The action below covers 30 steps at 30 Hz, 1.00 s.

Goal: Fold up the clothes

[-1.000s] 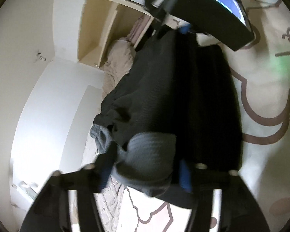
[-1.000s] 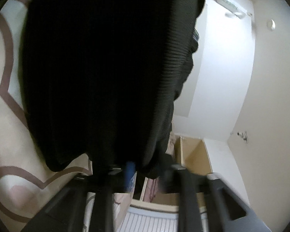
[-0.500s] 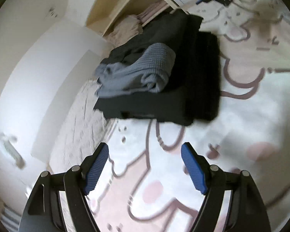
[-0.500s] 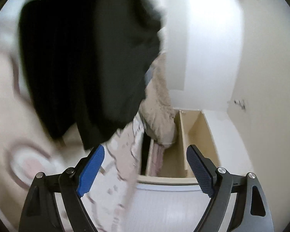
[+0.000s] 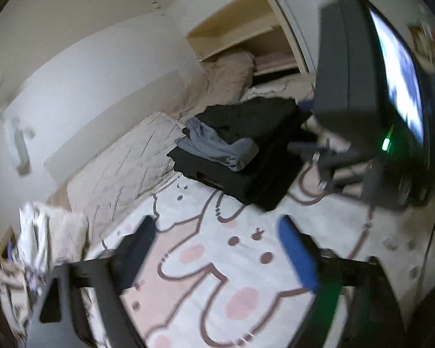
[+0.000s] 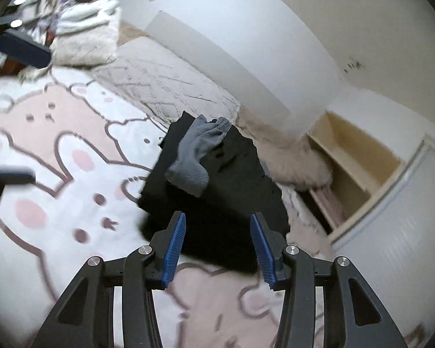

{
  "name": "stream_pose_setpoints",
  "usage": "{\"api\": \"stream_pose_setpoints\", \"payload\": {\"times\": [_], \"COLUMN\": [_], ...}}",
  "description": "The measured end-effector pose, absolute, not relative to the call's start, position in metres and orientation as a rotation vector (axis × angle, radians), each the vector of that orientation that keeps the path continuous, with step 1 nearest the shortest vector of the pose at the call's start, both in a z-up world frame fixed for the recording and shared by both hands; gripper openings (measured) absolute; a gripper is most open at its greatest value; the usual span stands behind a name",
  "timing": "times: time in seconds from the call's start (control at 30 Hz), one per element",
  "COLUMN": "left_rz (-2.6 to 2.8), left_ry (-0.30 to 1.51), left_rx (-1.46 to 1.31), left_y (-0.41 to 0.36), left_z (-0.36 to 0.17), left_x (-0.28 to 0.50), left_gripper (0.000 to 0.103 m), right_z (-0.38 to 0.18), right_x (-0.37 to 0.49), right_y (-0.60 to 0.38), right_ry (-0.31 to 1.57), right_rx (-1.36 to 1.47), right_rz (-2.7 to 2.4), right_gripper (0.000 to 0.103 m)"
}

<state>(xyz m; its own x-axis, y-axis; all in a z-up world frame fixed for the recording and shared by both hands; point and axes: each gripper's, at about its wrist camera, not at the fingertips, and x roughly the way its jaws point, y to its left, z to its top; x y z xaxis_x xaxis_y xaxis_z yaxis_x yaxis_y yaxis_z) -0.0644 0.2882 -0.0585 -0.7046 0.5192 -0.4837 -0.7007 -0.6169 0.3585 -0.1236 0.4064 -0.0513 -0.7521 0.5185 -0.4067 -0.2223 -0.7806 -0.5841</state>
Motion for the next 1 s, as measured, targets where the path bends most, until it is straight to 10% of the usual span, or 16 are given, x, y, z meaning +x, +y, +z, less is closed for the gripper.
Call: {"api": "stream_pose_setpoints", "payload": {"times": [0.13, 0.23, 1.0], "left_rz": [2.350, 2.376, 2.544], "left_ry": [0.528, 0.451, 0.169], "left_rx": [-0.503, -0.559, -0.658], "left_y": [0.258, 0.237, 0.131], "left_z": [-0.039, -0.032, 0.003], "left_x": [-0.044, -0.031, 0.038], "left_gripper": [0.098, 0.103, 0.103], "right_z": [-0.069, -0.077, 0.005], "right_x": [-0.070, -0.042, 0.094], "right_y": [0.392, 0.377, 0.311], "right_ry": [-0.561, -0.441, -0.074], "right_rx": [-0.797, -0.799, -0.730], "right_rz": [2.535, 2.492, 2.653], "right_gripper": [0.051, 0.088, 0.103]}}
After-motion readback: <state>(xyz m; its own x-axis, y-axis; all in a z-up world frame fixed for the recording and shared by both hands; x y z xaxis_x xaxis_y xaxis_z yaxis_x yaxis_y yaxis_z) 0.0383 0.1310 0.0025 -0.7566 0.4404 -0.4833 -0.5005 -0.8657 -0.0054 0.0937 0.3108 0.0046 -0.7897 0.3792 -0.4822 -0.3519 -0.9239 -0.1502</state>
